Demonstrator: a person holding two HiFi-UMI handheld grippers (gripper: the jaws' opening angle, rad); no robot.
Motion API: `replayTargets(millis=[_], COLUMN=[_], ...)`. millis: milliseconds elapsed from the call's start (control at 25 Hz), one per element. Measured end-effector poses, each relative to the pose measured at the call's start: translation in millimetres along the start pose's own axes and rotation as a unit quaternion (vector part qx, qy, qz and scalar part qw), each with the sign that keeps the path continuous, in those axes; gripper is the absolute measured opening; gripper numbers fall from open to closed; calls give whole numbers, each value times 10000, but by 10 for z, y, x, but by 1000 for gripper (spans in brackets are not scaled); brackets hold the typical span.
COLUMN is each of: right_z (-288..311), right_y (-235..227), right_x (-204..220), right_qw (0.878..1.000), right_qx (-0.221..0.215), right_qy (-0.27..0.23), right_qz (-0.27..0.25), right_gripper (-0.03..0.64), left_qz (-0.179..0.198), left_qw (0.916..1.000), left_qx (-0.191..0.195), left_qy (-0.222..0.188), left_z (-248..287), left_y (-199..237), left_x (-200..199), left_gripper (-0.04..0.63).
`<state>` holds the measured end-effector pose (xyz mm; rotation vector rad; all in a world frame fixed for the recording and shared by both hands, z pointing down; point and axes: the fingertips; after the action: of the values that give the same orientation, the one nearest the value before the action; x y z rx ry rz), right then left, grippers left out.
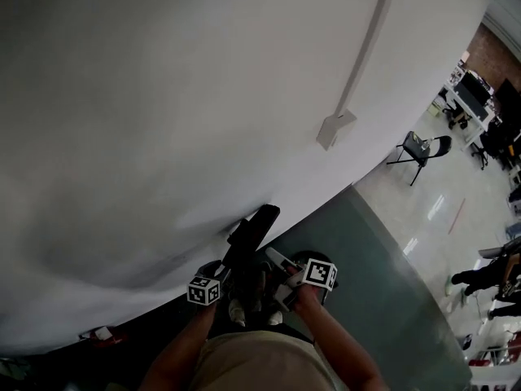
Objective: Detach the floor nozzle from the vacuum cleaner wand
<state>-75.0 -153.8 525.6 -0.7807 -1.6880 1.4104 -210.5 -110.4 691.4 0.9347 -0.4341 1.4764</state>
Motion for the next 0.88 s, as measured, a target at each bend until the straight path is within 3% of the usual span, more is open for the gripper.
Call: replayTargets(millis=[120,280,400,640,880], right_z=[185,419,526,649,848], right_y=[-227,-425,-443,-653,-763], right_x=[-122,-118,-44,104,147], right_qw=[9993,9965,9937,9878,9854], right_qx=[282,572,786,1221,1245], right_qy=[-28,157,411,774,683], right_qz=[249,593,684,584,940], right_gripper=[277,281,281,281,280], left_qz=[174,39,240,571,419], left_qw=[9996,9995,9995,9973,9963], left_qx=[157,308,200,433,704], left_qy=[140,-56,-83,183,270], left_z=[302,611,796,998,1128], left_y=[-30,-11,-16,-143,-108], left_x=[61,-48,-17,134,29], left_gripper=[190,264,326,333,331])
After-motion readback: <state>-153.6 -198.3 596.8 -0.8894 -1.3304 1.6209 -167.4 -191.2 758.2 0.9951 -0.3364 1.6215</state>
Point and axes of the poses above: the fingertips, and each gripper's own axes: z forward along the fingers, y to its left, x out of its underside, and after that the axes turned 12 degrees about -x, right-handed
